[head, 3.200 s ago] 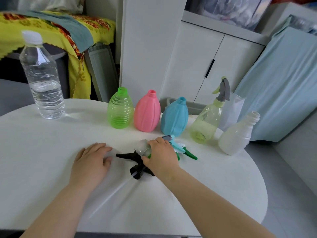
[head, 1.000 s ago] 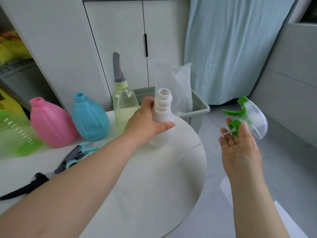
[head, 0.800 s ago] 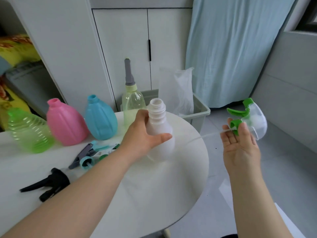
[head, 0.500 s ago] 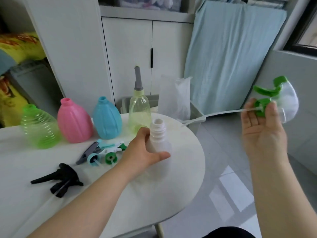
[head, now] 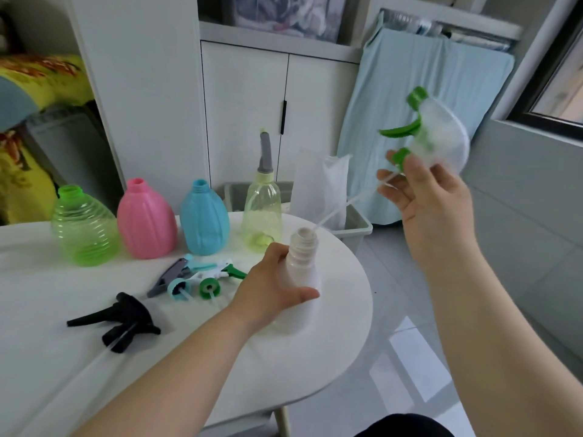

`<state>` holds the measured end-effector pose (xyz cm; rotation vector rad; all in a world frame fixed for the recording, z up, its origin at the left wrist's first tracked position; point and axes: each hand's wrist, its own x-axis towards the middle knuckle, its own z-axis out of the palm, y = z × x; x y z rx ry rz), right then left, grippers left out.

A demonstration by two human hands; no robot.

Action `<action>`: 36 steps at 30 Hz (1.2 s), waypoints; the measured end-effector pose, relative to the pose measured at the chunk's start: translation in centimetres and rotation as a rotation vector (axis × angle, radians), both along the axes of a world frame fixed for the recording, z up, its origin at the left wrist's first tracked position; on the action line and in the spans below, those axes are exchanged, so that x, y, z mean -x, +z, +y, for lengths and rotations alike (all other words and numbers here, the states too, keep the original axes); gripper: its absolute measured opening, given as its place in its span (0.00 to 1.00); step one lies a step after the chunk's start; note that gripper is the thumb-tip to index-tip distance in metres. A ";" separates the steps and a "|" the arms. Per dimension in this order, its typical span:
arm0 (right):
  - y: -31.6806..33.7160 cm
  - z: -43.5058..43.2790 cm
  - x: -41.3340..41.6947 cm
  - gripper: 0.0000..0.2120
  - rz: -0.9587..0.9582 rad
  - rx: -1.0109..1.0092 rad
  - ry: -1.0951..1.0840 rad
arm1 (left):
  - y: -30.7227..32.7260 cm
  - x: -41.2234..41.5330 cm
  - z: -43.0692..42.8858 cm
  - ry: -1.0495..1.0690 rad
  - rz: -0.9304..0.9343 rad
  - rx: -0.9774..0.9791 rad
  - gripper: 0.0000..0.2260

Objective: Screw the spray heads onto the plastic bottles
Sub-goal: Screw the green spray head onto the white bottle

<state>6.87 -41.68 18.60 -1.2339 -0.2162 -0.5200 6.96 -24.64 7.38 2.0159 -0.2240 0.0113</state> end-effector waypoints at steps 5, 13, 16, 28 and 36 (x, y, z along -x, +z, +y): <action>-1.9 2.5 -1.2 0.07 0.095 0.323 0.065 | -0.6 0.0 0.2 -0.035 -0.019 0.011 0.24; -5.7 4.6 -1.2 0.11 0.228 0.534 0.331 | -2.3 0.3 1.3 -0.105 0.028 0.088 0.30; -6.0 4.2 -1.0 0.11 0.231 0.486 0.352 | -2.3 -0.1 1.5 -0.106 0.035 0.066 0.32; -7.5 6.0 -0.5 0.14 0.218 0.493 0.087 | -2.5 -0.1 1.3 -0.095 0.014 0.037 0.32; -6.7 4.1 -0.1 0.19 0.192 0.458 0.296 | -2.4 0.0 1.5 -0.095 0.000 0.019 0.31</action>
